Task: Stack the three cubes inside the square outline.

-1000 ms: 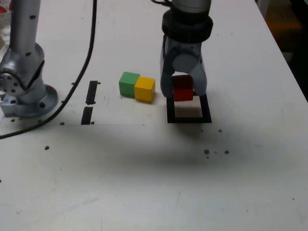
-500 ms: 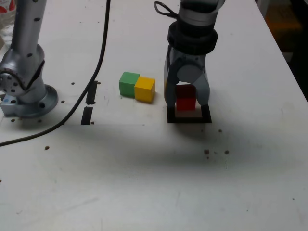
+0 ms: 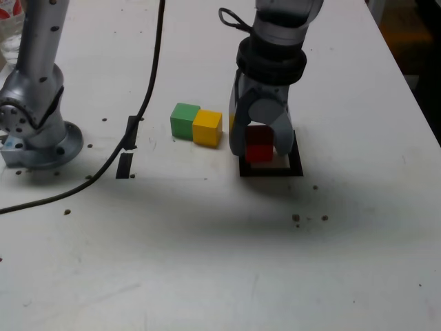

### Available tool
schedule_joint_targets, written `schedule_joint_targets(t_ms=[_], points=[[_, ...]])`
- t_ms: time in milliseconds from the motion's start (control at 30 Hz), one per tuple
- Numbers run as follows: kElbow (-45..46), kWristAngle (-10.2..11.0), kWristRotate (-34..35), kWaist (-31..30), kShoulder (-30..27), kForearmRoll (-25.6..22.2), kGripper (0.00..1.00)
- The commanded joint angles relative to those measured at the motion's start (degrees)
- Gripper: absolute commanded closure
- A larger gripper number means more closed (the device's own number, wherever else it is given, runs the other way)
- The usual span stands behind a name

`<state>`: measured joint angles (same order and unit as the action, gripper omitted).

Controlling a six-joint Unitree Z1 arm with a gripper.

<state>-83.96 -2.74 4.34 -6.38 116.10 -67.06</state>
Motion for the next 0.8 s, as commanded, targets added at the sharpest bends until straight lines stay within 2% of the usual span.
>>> schedule_joint_targets(t_ms=[0,133,233,467,767], points=[[0.01,-0.21,-0.34,0.06,0.17,-0.02,0.53],[-0.11,-0.35,-1.24,0.06,0.18,0.90,0.39],[-0.10,-0.25,-1.62,0.06,0.18,1.37,0.35],[-0.12,0.30,-1.93,0.06,0.12,1.55,0.31],[-1.83,3.36,-1.50,0.29,-3.53,-2.57,0.27]])
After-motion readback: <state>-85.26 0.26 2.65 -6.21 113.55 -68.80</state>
